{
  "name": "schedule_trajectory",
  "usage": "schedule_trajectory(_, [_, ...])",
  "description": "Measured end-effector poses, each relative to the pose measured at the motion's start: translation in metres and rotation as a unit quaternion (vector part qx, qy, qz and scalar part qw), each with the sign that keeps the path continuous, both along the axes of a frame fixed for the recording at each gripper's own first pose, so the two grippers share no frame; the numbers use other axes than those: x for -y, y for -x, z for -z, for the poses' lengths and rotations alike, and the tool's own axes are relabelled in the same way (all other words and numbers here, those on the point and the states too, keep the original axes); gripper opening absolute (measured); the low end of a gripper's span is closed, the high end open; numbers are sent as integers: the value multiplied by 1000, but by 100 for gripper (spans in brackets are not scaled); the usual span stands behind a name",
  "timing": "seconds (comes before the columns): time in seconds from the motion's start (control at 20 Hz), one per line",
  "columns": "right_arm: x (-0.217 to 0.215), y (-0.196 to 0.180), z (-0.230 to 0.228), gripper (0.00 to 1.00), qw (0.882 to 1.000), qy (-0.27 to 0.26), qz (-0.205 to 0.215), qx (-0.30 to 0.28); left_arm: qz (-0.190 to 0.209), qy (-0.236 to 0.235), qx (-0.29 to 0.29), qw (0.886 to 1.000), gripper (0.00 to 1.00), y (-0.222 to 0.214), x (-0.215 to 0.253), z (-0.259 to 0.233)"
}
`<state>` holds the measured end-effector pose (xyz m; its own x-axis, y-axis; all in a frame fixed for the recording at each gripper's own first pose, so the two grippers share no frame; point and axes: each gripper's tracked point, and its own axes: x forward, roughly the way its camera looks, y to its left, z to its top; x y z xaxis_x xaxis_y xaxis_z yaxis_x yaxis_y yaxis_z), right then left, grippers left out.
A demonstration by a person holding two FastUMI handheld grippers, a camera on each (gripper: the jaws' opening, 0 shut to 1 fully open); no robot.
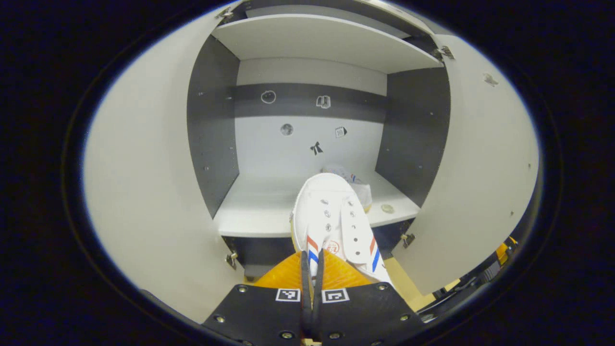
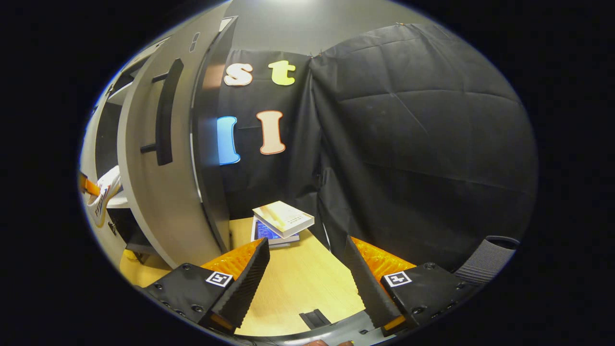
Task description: Grab one shoe with the right hand and put it into the shoe cabinet, grab the other shoe with the left hand and put it into the shoe cabinet; then close the right door with the right hand and the left door with the left hand.
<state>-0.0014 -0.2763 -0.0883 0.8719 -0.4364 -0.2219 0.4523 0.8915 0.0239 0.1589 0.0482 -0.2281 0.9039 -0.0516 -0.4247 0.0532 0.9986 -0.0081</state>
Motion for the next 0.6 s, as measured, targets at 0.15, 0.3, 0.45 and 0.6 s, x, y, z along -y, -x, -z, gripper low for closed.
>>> schedule_trajectory(0.15, [11, 8, 3, 98, 1000, -14, 28, 1, -4, -7, 18, 1000, 1, 1, -1, -7])
schedule_trajectory(0.3, [17, 21, 2, 97, 999, -11, 50, -2, 0, -33, 32, 999, 1, 3, -1, -9])
schedule_trajectory(0.45, [21, 34, 3, 96, 997, -8, 72, -8, 5, -32, 35, 999, 1, 4, 0, -12])
schedule_trajectory(0.6, [29, 43, -3, 94, 996, 13, 89, -14, 12, -6, 44, 999, 1, 3, 0, -14])
